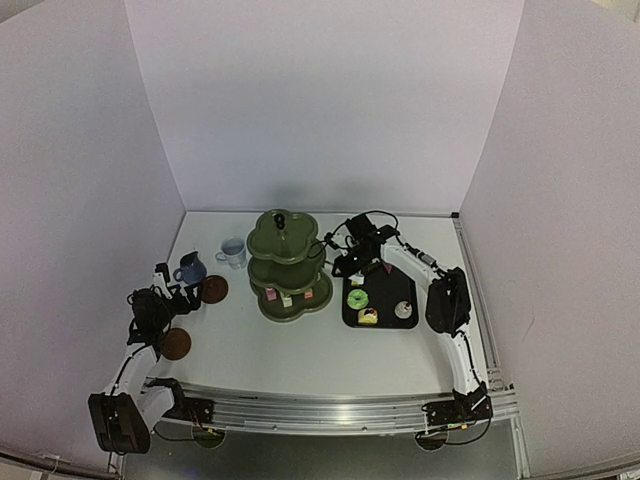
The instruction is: Serve the afternoon tea
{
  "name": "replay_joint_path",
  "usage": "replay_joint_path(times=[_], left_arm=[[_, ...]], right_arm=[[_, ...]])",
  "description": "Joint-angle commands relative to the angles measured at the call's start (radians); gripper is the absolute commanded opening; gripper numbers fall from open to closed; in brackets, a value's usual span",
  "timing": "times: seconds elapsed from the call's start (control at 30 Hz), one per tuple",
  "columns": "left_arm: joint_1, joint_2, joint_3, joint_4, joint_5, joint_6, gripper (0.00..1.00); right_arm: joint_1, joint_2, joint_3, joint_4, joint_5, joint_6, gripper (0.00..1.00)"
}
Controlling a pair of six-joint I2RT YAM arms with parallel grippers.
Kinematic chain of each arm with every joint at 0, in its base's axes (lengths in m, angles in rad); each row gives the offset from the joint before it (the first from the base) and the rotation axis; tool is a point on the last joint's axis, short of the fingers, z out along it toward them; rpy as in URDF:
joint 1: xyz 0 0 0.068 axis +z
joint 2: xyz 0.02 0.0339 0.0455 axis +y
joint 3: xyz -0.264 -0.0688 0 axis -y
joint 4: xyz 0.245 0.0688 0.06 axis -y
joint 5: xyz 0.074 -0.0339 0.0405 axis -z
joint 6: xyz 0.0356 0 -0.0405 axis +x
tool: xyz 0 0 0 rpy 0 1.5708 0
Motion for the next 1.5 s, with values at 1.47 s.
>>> replay_joint_path(times=[1.47], left_arm=[[0.005,-0.022,-0.006,0.005,0.014,0.003,1.00]], right_arm=[[0.007,-0.028,0.093,0.029,0.045,0.056,0.31]])
